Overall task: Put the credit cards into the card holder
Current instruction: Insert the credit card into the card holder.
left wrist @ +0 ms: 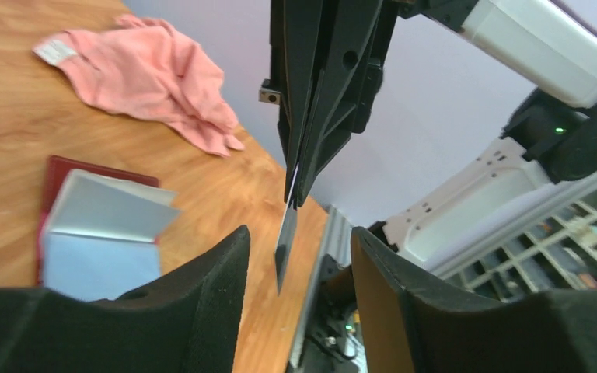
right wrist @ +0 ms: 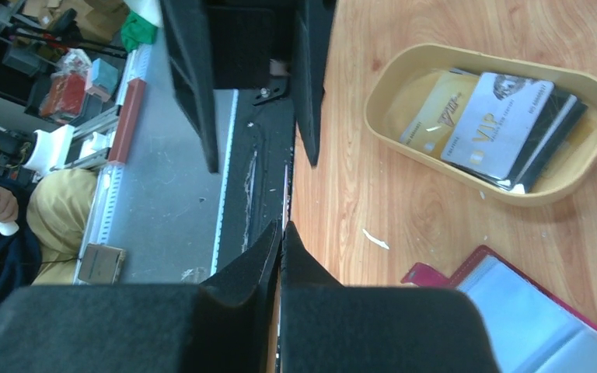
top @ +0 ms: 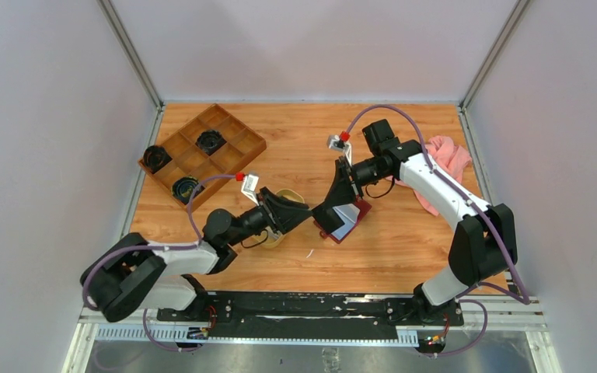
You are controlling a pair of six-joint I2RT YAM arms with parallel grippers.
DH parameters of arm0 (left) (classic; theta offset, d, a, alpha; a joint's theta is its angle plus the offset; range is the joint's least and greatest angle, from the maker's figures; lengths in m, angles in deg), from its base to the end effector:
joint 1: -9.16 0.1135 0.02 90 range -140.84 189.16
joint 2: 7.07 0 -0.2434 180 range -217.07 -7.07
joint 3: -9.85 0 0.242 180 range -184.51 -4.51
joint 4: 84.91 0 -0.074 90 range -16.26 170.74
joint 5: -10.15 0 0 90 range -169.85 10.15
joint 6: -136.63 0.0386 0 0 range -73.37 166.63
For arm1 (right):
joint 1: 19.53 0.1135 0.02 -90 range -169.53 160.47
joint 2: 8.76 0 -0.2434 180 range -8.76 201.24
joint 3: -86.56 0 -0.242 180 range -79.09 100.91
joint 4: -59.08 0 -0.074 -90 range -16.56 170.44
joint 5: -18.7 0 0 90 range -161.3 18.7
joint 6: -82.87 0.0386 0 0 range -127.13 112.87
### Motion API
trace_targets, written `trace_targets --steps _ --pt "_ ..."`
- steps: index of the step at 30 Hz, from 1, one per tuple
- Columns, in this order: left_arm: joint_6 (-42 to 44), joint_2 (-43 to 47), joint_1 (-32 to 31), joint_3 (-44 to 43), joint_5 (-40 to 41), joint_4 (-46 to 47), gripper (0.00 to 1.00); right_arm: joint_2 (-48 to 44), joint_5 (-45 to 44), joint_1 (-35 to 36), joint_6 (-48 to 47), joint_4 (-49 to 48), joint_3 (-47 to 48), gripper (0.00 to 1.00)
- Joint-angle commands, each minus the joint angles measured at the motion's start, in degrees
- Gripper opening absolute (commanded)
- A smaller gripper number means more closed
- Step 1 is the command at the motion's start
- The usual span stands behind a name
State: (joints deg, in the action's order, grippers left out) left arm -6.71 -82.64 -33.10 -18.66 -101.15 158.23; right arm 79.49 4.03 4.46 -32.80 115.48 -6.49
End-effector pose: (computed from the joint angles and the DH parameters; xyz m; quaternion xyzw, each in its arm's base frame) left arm 0.1607 -0.1650 0.2025 0.0899 0.6024 -0.6564 0.4452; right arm 0.2582 0.1558 0.2805 -0.4735 0.6187 0.5836 0.2288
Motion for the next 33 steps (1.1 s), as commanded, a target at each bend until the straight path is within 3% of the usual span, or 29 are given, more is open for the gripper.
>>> trace_targets --steps 1,3,5,11,23,33 --pt "6.65 8.41 -0.45 2.23 7.42 -12.38 0.55 0.65 -6.72 -0.54 -0.53 0.82 0.59 0.0" --pt "9.47 13.44 -0.96 2.19 10.0 -19.69 0.58 0.94 -12.94 -0.67 2.11 -2.17 -0.34 0.0" --pt "10.07 14.87 -2.16 2.92 12.25 -21.39 0.61 1.73 -17.21 -0.78 5.14 -5.36 -1.53 0.0" --pt "8.38 5.99 -8.46 -0.9 15.24 -21.33 0.57 3.95 -27.27 -1.16 8.0 -9.29 -1.5 0.0" --pt "8.82 -17.68 -13.52 -16.49 16.56 -21.24 0.4 9.31 -30.02 -4.87 9.19 -10.39 -1.93 0.0" --pt "9.91 -28.76 -14.08 -20.18 20.9 -21.28 0.29 10.95 -32.6 -6.15 9.52 -10.4 -2.34 0.0"
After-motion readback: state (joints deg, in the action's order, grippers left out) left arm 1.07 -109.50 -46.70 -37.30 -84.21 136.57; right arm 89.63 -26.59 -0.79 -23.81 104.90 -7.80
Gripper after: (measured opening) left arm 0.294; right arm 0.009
